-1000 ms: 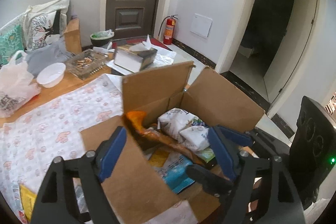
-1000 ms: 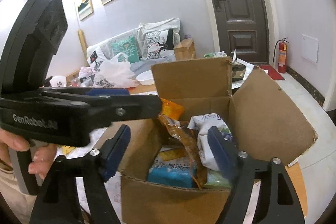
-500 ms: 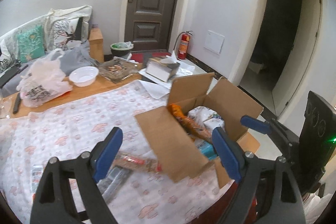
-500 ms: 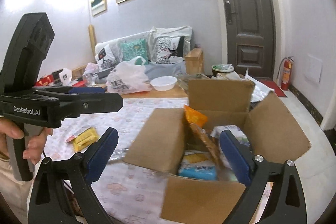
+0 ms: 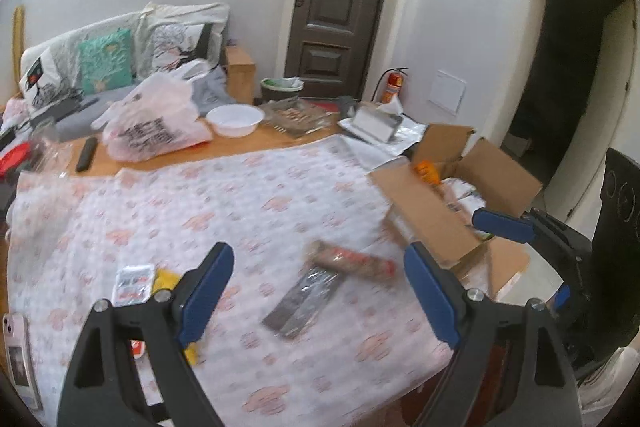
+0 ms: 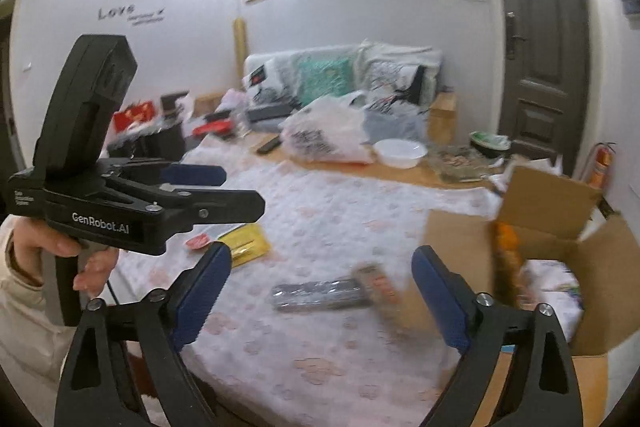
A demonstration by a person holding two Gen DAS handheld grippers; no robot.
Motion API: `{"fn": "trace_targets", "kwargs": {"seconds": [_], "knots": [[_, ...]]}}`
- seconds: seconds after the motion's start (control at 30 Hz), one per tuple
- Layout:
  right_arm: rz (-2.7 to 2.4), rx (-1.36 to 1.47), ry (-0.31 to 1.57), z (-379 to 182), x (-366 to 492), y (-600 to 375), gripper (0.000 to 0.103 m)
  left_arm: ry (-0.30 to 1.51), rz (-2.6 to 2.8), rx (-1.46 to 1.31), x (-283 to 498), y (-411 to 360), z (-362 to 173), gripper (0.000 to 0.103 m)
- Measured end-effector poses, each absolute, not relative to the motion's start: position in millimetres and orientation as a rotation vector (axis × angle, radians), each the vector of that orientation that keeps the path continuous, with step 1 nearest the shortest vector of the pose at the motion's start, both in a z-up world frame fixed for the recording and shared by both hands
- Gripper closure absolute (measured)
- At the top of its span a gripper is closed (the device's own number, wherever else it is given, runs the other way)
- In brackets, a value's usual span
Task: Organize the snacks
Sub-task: 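Move both grippers back over the table snacks, then grasp the dark seaweed pack with the right gripper while the left grasps the yellow pack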
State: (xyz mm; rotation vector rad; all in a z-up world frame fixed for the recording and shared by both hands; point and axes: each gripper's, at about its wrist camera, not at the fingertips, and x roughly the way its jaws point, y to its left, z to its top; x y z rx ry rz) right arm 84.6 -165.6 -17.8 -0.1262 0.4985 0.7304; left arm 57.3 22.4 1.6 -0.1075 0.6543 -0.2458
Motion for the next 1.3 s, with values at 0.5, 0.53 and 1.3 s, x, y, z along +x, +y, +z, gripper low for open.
{"fn": "trace_targets", "kwargs": {"seconds": [0.5,0.53,1.3], "knots": [[0.831,-0.190,0.731,-93,113,-50,0.014,0.796,-0.125,-0.247,63,138,-91,0.018],[0.823,-0.191,0.751,-98,118,-47,0.014,0.806,-0.133,-0.254,67,140,-98,0.018],[0.697,-0.155,0.908,-148,163,-44,0.014,0.917,-0.169,-0.203,124,153,-147,0.018]]}}
